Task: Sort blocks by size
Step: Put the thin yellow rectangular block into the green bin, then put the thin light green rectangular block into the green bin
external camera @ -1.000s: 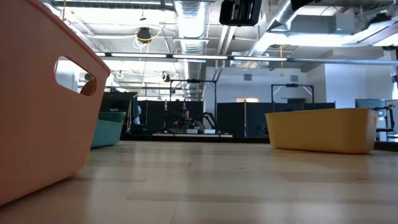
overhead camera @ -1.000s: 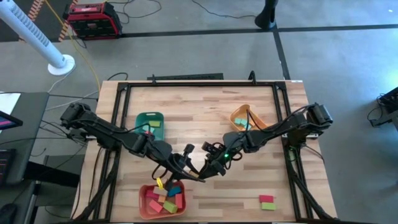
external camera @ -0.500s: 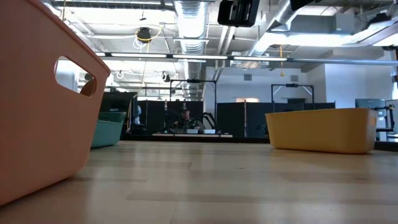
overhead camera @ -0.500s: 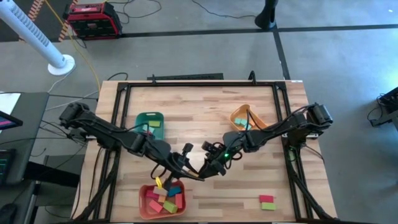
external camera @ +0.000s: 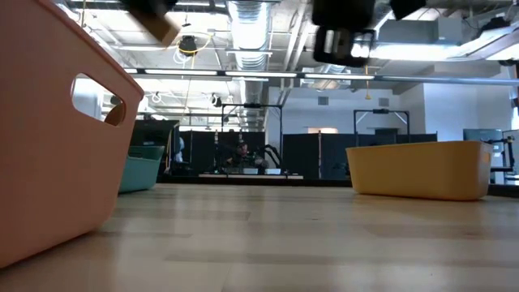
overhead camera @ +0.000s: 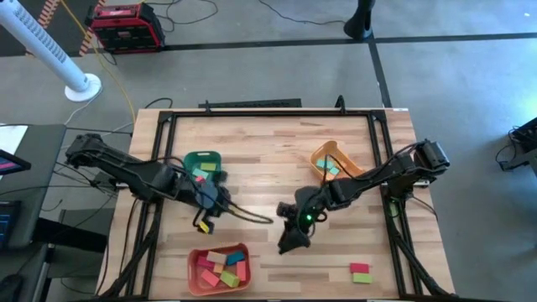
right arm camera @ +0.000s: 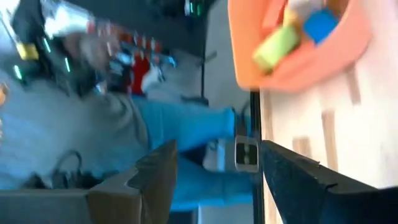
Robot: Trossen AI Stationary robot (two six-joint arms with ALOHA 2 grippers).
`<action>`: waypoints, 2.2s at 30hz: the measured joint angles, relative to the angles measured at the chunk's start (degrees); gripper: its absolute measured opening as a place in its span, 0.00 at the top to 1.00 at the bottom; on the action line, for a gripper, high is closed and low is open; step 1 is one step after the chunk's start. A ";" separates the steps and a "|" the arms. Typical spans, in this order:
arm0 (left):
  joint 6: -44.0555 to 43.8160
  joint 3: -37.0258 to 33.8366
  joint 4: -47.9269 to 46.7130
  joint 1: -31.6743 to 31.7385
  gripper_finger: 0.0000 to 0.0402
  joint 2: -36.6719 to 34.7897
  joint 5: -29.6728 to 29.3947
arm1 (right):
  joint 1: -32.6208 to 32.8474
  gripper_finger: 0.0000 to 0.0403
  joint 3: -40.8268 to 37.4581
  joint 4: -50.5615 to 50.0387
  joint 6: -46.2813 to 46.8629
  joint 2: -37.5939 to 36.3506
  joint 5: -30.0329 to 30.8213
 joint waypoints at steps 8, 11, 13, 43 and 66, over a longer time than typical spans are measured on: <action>-13.12 -2.18 -19.02 5.28 0.87 -1.92 -3.93 | 6.69 0.37 0.00 -12.75 -4.80 0.00 0.52; -16.33 -5.11 -18.74 8.23 0.86 -1.90 -4.03 | 9.41 0.37 0.00 -19.68 -5.18 0.00 1.64; -18.12 -6.82 -18.49 10.35 0.86 -1.86 -4.03 | 11.38 0.37 0.00 -23.78 -5.12 0.00 2.28; -14.90 -13.62 -16.13 29.26 0.80 -1.75 -2.56 | 45.05 0.37 0.00 -47.33 28.25 0.00 21.70; -16.43 -13.62 -12.13 30.24 0.62 -1.75 -2.39 | 49.75 0.37 0.00 -47.69 30.75 0.02 38.70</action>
